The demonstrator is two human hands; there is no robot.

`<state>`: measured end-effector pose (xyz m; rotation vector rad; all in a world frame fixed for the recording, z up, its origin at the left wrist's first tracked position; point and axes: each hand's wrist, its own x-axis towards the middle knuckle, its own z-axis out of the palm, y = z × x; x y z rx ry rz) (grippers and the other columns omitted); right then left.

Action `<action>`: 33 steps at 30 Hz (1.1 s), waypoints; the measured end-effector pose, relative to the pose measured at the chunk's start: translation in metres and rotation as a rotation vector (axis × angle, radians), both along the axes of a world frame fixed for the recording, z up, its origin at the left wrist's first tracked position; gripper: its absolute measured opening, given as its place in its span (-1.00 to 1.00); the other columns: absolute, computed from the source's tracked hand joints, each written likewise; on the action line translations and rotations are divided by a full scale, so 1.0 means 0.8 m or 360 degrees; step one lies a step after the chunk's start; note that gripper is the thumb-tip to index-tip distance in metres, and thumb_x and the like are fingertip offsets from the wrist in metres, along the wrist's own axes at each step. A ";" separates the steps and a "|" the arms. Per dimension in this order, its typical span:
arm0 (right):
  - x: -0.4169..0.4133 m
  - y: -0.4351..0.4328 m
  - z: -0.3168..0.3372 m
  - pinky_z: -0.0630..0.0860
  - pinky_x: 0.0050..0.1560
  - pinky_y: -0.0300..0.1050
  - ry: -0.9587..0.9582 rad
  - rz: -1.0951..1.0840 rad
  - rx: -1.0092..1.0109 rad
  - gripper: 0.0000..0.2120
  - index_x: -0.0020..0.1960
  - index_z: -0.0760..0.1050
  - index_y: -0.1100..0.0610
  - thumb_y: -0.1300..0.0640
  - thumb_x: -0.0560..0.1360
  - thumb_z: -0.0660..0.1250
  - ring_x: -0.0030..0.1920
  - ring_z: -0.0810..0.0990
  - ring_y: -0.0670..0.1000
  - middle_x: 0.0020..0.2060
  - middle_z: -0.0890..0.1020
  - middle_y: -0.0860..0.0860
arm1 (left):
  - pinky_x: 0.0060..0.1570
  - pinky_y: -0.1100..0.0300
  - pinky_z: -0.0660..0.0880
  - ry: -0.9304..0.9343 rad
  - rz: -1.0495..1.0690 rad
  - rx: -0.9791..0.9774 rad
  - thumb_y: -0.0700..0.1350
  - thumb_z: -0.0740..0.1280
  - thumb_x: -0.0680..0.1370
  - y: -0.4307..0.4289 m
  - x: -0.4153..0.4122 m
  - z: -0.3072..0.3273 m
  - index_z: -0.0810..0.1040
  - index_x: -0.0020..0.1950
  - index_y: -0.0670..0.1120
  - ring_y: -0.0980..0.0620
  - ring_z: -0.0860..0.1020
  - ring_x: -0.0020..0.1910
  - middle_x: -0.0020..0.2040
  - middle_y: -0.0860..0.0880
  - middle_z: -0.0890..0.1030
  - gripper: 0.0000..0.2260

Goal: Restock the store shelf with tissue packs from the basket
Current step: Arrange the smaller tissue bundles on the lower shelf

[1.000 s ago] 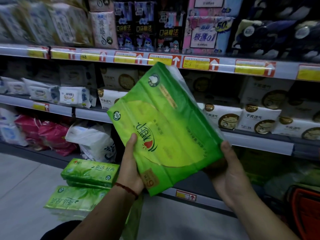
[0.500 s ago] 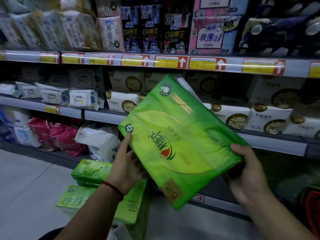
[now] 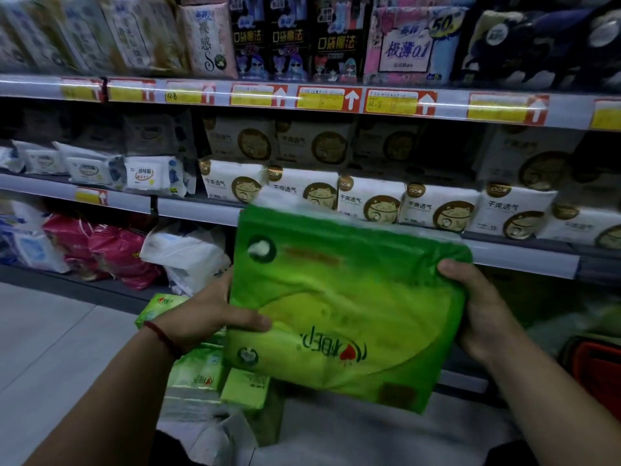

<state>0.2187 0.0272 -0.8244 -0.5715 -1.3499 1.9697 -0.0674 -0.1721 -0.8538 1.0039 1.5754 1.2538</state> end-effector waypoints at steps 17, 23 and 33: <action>0.000 0.013 -0.042 0.71 -0.10 0.03 -0.0360 -0.0154 0.0384 -0.15 0.33 0.49 -0.11 0.70 0.33 0.34 0.14 0.67 0.09 0.22 0.60 0.00 | 0.20 -0.14 0.44 0.1942 0.0479 0.0911 -0.09 0.67 0.24 -0.006 0.023 0.010 0.34 0.40 -0.10 -0.20 0.43 0.23 0.28 -0.15 0.43 -0.17; -0.006 0.010 -0.034 0.64 -0.11 0.44 -0.0105 -0.0231 -0.0993 -0.52 0.34 0.35 0.07 0.06 0.50 0.44 0.20 0.54 0.51 0.28 0.43 0.40 | 0.19 -0.19 0.37 0.2649 0.0600 0.1117 -0.17 0.30 0.51 -0.008 0.042 0.019 0.42 0.32 0.00 -0.29 0.47 0.15 0.22 -0.23 0.50 -0.62; -0.033 -0.037 -0.045 0.57 0.16 0.15 -0.0462 0.0207 -0.1027 -0.51 0.28 0.66 0.03 -0.20 0.44 0.44 0.11 0.72 0.22 0.14 0.72 0.18 | 0.26 -0.30 0.35 0.2702 0.0425 0.1032 -0.12 0.47 0.41 -0.001 0.067 0.000 0.42 0.40 0.08 -0.25 0.45 0.21 0.27 -0.18 0.49 -0.43</action>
